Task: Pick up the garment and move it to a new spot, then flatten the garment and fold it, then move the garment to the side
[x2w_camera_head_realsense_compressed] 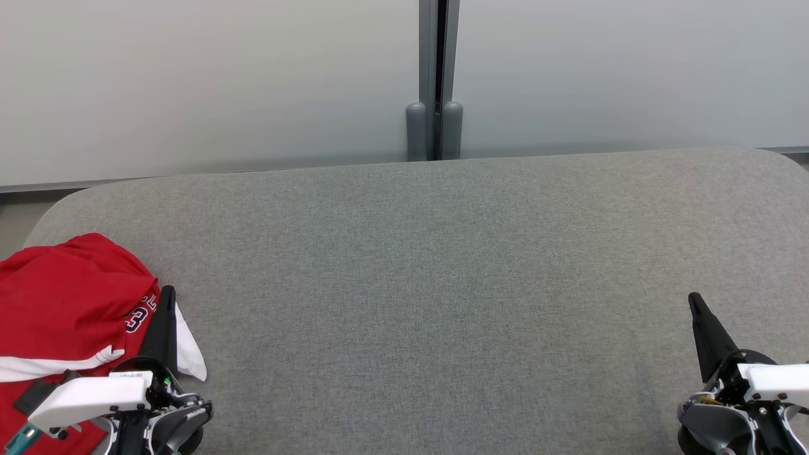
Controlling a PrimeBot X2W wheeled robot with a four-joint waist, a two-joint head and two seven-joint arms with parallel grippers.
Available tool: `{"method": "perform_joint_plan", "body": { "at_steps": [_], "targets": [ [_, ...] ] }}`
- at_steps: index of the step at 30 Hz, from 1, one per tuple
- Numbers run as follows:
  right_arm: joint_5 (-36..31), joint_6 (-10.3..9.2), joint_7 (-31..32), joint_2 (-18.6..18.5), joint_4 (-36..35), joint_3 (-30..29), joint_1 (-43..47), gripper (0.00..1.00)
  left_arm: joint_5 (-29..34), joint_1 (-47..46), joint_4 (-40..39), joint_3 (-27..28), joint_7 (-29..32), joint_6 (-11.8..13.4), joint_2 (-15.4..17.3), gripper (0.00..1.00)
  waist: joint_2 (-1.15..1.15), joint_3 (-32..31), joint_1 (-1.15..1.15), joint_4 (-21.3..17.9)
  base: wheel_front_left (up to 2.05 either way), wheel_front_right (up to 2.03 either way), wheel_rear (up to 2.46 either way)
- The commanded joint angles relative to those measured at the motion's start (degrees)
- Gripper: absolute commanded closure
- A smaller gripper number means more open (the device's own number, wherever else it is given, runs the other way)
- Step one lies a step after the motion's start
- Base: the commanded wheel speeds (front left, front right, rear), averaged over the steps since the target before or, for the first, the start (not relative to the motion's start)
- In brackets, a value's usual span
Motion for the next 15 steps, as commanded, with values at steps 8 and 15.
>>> {"method": "perform_joint_plan", "body": {
  "at_steps": [8, 15],
  "targets": [
    [0.11, 0.03, 0.15, -0.27, -0.15, -0.06, -0.27, 1.00, -0.01, -0.76, 0.01, 0.22, 0.13, -0.20, 0.32, 1.00, 0.00, 0.00, 0.00, 0.00, 0.00, 0.00, 0.00],
    [0.11, 0.03, 0.15, -0.27, -0.15, -0.06, -0.27, 1.00, -0.01, -0.76, 0.01, 0.22, 0.13, -0.20, 0.31, 1.00, 0.00, 0.00, 0.00, 0.00, 0.00, 0.00, 0.00]
  ]
}}
